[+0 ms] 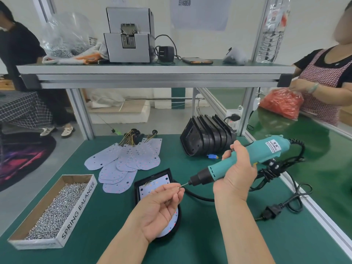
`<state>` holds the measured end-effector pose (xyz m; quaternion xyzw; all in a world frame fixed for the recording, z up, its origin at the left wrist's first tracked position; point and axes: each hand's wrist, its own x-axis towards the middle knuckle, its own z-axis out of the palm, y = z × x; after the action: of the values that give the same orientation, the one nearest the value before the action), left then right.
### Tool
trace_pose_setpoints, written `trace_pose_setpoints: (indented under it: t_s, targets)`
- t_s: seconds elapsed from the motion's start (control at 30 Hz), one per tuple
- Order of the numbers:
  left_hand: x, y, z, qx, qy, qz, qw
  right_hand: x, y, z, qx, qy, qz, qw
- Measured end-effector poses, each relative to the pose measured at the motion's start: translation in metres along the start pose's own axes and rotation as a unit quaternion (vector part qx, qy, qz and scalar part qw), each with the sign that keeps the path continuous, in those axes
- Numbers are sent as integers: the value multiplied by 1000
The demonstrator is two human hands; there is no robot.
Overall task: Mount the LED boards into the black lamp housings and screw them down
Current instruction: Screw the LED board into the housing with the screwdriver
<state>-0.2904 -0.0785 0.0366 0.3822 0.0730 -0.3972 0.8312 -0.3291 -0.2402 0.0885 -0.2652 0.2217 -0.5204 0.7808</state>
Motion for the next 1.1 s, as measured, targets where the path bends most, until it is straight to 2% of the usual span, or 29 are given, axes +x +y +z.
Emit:
trace_pose_setpoints:
  t_s: [0.3, 0.53, 0.67, 0.73, 0.77, 0.83, 0.9, 0.93, 1.0, 1.1]
  targets:
    - [0, -3, 0, 26, 2, 27, 999, -6, 1, 1, -19, -16, -25, 999]
    - [1, -10, 2, 130, 19, 144, 981, -10, 3, 9, -47, -24, -50, 997]
    - [-2, -8, 0, 112, -6, 119, 987, -7, 6, 9, -52, -21, -37, 998]
    - [-3, -1, -8, 137, -17, 106, 985, -6, 8, 9, -50, -24, -33, 998]
    - [-2, 5, -16, 175, 9, 113, 978, -5, 8, 10, -50, -28, -35, 998]
    - [4, 23, -39, 248, 128, 145, 949, -3, 7, 13, -50, -43, -43, 997]
    - [12, 42, -66, 306, 266, 155, 901, 0, 6, 17, -52, -55, -52, 996]
    - [16, 48, -75, 357, 305, 145, 871, 1, 8, 19, -55, -59, -58, 995]
    - [22, 51, -82, 460, 308, 105, 826, 2, 14, 23, -68, -69, -69, 993]
    - [40, 47, -74, 533, 285, 79, 793, 1, 26, 28, -106, -99, -91, 985]
